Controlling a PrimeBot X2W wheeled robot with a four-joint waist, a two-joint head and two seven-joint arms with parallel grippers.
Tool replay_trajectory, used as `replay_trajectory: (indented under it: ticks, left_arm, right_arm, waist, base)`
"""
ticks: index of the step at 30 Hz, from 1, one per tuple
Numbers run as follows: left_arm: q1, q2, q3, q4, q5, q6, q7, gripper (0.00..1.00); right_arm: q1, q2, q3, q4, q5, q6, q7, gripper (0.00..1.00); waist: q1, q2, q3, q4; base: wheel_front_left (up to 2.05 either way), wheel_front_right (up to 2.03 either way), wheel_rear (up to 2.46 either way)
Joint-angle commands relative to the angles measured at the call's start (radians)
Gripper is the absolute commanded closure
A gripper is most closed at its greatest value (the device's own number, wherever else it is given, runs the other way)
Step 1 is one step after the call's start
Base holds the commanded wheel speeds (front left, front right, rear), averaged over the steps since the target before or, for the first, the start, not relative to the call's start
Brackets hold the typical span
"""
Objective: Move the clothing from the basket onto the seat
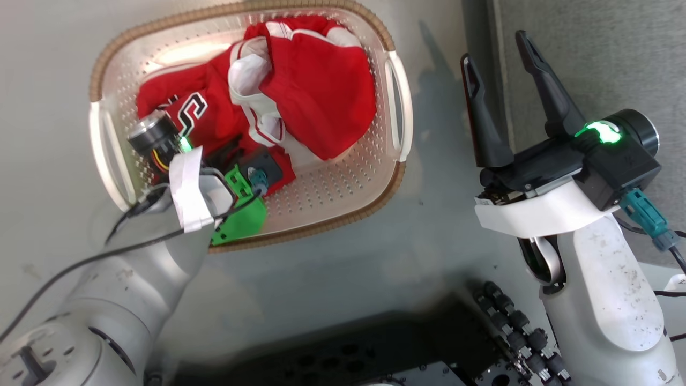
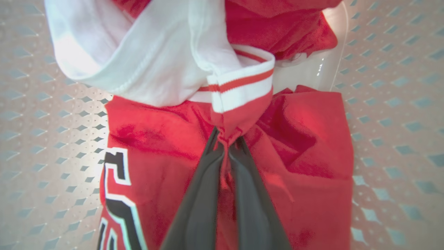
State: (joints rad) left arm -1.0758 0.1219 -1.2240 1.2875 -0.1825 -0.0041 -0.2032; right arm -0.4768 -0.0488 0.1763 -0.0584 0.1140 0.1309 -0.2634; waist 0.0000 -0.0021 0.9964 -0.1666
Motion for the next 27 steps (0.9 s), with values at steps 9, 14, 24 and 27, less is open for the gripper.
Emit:
replay_trajectory:
  ticks: [9,14,24,27]
  left_arm:
    - [0.136,-0.024,0.114,-0.074,-0.136,0.024,-0.063,1.0]
    - [0.231,0.015,0.204,-0.248,-0.191,0.049,-0.062,1.0]
    - [0.444,0.055,0.387,-0.555,-0.208,0.094,-0.063,1.0]
    - [0.505,0.044,0.444,-0.636,-0.205,0.095,-0.063,1.0]
  right_arm:
    - [0.085,-0.003,-0.002,0.049,-0.017,0.0,-0.002,0.0]
    - [0.144,-0.003,0.009,0.082,-0.029,0.0,-0.002,0.0]
    - [0.252,-0.003,0.028,0.141,-0.044,0.0,-0.002,0.0]
    - [0.285,-0.003,0.032,0.156,-0.045,0.0,-0.002,0.0]
  waist:
    - [0.0,0.0021,-0.302,0.047]
    - [0.0,0.0021,-0.435,0.062]
    - [0.0,0.0021,-0.659,0.085]
    - [0.0,0.0021,-0.719,0.091]
  base:
    - [0.0,0.0,0.0]
    - [0.0,0.0,0.0]
    - [0.0,0.0,0.0]
    - [0.0,0.0,0.0]
